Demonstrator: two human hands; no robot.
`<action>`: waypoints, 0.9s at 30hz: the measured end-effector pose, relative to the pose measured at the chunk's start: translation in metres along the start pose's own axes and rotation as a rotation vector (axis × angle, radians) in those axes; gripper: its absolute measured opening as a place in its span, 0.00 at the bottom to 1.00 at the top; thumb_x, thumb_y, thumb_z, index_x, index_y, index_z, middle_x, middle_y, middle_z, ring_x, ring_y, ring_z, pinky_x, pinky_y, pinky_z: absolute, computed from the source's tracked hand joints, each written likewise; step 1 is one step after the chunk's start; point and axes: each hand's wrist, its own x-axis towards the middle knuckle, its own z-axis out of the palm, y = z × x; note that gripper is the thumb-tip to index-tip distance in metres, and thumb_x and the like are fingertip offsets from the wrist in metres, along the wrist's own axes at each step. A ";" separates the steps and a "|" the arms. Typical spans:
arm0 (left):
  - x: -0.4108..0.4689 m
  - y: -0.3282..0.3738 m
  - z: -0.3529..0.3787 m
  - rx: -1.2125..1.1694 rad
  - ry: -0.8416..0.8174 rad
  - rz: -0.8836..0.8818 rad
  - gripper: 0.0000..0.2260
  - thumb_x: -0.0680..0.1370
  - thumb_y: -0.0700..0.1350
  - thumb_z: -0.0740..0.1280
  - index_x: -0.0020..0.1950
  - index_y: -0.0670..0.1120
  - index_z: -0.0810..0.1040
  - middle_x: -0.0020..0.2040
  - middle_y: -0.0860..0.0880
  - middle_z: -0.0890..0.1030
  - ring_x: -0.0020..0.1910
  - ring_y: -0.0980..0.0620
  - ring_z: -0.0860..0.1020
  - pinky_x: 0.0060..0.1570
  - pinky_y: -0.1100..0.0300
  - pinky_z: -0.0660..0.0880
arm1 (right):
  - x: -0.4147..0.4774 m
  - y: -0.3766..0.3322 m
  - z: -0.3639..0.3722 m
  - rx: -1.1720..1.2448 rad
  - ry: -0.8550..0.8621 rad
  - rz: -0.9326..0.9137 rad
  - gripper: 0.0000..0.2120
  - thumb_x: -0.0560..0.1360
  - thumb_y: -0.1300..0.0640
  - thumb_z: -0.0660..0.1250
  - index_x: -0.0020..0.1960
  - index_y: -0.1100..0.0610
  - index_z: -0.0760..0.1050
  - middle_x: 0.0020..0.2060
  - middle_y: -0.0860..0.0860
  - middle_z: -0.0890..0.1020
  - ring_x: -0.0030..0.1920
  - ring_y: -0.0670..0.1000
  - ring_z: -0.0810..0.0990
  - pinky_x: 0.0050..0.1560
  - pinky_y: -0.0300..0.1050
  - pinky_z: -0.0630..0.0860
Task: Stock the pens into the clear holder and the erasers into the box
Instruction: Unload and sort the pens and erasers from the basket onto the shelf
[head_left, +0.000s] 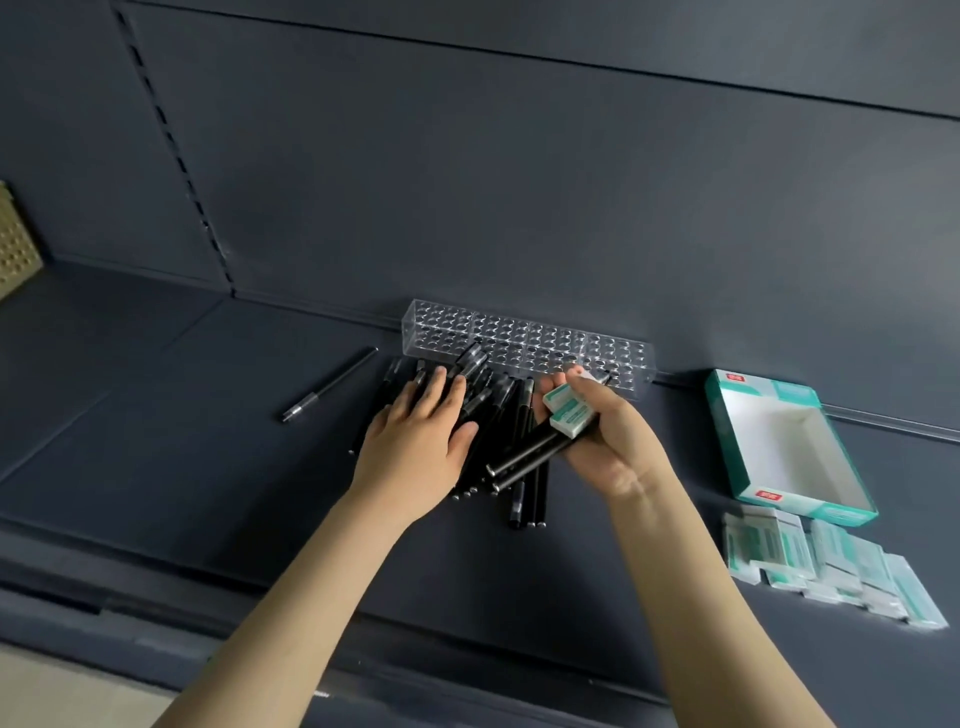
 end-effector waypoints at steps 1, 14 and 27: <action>0.000 0.000 0.001 0.015 -0.004 0.007 0.26 0.83 0.58 0.47 0.80 0.54 0.46 0.81 0.54 0.47 0.79 0.47 0.48 0.73 0.48 0.56 | 0.001 0.001 0.000 0.003 0.007 -0.003 0.11 0.69 0.67 0.68 0.48 0.57 0.70 0.38 0.53 0.77 0.43 0.51 0.78 0.67 0.49 0.70; -0.033 -0.016 0.013 0.102 0.075 0.000 0.30 0.79 0.60 0.46 0.77 0.48 0.63 0.73 0.47 0.71 0.71 0.43 0.70 0.63 0.46 0.72 | 0.007 0.017 0.005 0.034 0.048 -0.012 0.14 0.66 0.67 0.68 0.49 0.58 0.69 0.38 0.54 0.78 0.39 0.51 0.80 0.52 0.47 0.79; -0.028 0.004 -0.019 -0.475 0.210 0.236 0.25 0.78 0.60 0.54 0.63 0.47 0.80 0.55 0.53 0.82 0.60 0.53 0.75 0.60 0.52 0.73 | 0.008 0.020 0.005 0.060 0.085 -0.072 0.04 0.78 0.63 0.64 0.44 0.59 0.72 0.38 0.53 0.77 0.40 0.50 0.80 0.55 0.46 0.78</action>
